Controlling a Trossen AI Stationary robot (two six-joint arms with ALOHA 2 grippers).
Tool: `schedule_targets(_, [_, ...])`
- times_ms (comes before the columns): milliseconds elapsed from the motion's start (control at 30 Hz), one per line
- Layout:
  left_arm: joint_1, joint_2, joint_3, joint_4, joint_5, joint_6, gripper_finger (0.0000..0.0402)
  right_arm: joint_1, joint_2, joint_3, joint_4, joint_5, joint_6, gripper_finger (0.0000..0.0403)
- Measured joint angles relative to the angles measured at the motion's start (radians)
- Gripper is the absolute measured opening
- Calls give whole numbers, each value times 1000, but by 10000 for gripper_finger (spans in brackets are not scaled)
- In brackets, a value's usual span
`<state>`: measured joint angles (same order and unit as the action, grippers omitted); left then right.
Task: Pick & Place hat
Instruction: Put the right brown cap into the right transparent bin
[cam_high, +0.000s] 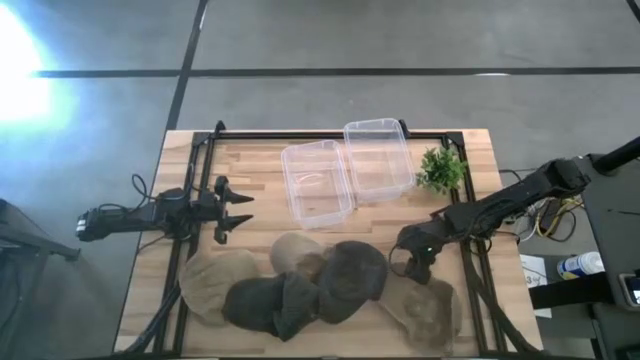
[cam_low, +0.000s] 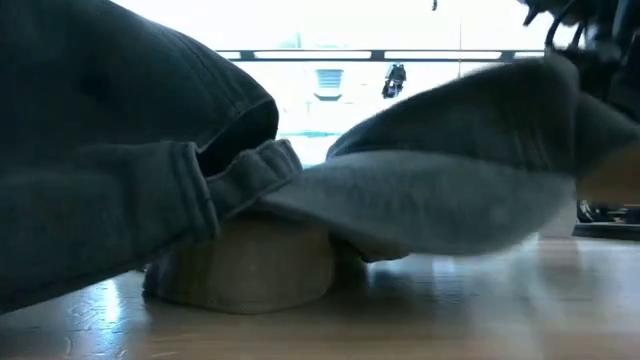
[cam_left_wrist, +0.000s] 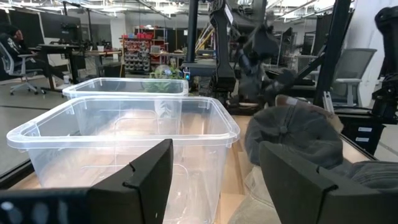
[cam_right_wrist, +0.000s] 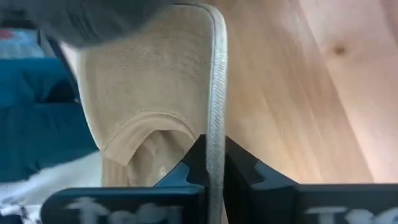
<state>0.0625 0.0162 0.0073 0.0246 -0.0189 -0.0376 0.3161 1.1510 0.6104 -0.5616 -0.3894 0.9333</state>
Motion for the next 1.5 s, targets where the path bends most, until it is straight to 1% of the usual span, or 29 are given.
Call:
schedule_targets(67, [0,0,0,0,0,0,231,1,-57,60,-151,25,-35,14])
schedule_targets(100, [0,0,0,0,0,0,231,1,-87,97,-242,73,-47,14])
schedule_targets(133, [0,0,0,0,0,0,231,3,-115,138,-337,144,-48,14])
schedule_targets(200, [0,1,0,0,0,0,231,12,-171,221,-493,345,-13,14])
schedule_targets(267, [0,1,0,0,0,0,231,22,-223,300,-569,564,47,14])
schedule_targets(367, [0,1,0,0,0,0,231,36,-282,393,-547,864,110,14])
schedule_targets(433, [0,1,0,0,0,0,231,38,-293,446,-523,1055,128,14])
schedule_targets(567, [0,1,0,0,0,0,231,37,-282,531,-474,1470,128,14])
schedule_targets(633, [0,1,0,0,0,0,231,29,-265,559,-451,1666,100,14])
schedule_targets(700, [0,1,0,0,0,0,231,-6,-242,577,-434,1785,55,14])
schedule_targets(733, [0,1,0,0,0,0,231,-36,-229,581,-427,1807,36,14])
schedule_targets(800, [0,1,0,0,0,0,231,-111,-201,579,-416,1794,20,14])
schedule_targets(900, [0,1,0,0,0,0,231,-226,-156,539,-388,1723,42,13])
schedule_targets(967, [0,1,0,0,0,0,231,-297,-127,506,-338,1674,49,13])
schedule_targets(1067, [0,1,0,-1,0,0,231,-367,-76,440,-227,1638,-23,13])
schedule_targets(1167, [0,1,0,-1,0,0,231,-411,-22,380,-76,1588,-156,13])
schedule_targets(1300, [0,1,0,-1,0,0,231,-444,72,327,99,1446,-314,13])
schedule_targets(1400, [0,1,0,-1,0,0,231,-444,156,323,108,1408,-342,14])
schedule_targets(1500, [0,1,0,-1,0,0,231,-444,244,353,59,1366,-342,27])
